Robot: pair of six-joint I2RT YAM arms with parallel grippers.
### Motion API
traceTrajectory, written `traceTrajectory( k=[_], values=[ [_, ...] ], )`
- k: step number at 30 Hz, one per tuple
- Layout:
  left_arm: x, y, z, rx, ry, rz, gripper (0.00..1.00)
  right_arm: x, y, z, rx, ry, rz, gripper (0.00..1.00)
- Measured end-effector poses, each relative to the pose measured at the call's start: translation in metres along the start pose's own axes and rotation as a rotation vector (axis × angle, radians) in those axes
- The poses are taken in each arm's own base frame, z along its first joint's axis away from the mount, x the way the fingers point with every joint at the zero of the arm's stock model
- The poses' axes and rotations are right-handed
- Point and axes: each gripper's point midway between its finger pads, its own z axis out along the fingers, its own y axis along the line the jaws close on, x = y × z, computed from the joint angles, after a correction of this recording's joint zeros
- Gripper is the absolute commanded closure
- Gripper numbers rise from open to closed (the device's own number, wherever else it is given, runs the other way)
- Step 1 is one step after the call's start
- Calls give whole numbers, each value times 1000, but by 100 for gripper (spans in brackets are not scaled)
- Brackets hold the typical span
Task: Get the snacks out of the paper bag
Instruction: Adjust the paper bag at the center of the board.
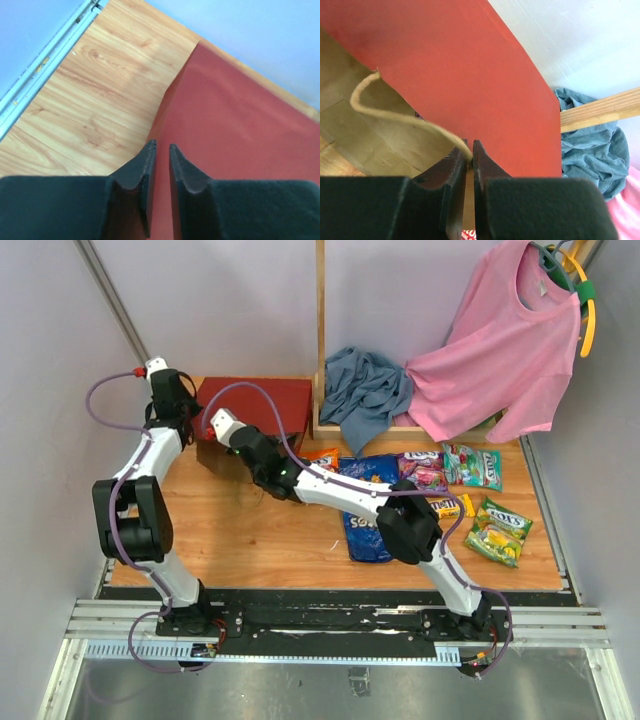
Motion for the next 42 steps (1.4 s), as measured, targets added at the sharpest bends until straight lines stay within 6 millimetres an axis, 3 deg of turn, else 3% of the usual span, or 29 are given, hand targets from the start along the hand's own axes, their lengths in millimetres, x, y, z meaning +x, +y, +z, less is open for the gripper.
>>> traceTrajectory(
  k=[2, 3, 4, 6, 8, 14, 17, 21, 26, 30, 35, 42],
  values=[
    [-10, 3, -1, -8, -23, 7, 23, 3, -3, 4, -17, -1, -24, 88],
    [-15, 6, -3, -15, -35, 7, 8, 4, -5, 6, -26, -2, -34, 88],
    [-20, 9, -5, -20, -42, 16, 1, 6, -5, 9, -48, -3, -52, 87],
    [-34, 10, -16, -22, -70, 5, 0, 11, -4, 14, -101, -6, -86, 84],
    [-52, 5, -35, 4, -111, -6, 0, 19, -1, 20, -177, -9, -118, 74],
    [-91, -27, -120, 235, -231, -71, 0, 53, 5, 15, -431, 5, -191, 46],
    [-82, -31, -148, 313, -243, -111, 0, 57, -3, 8, -496, 1, -202, 31],
    [-49, -24, -156, 329, -187, -152, 0, 49, -14, -2, -556, -31, -208, 19],
    [-10, -16, -163, 339, -109, -217, 0, 34, -11, -16, -631, -89, -204, 19],
    [3, -12, -171, 341, -96, -253, 0, 33, -4, -23, -690, -96, -197, 22],
    [9, -9, -183, 355, -103, -290, 0, 21, -2, -26, -738, -127, -175, 33],
    [24, -6, -195, 378, -80, -320, 0, 13, 6, -35, -813, -163, -129, 63]
  ],
)
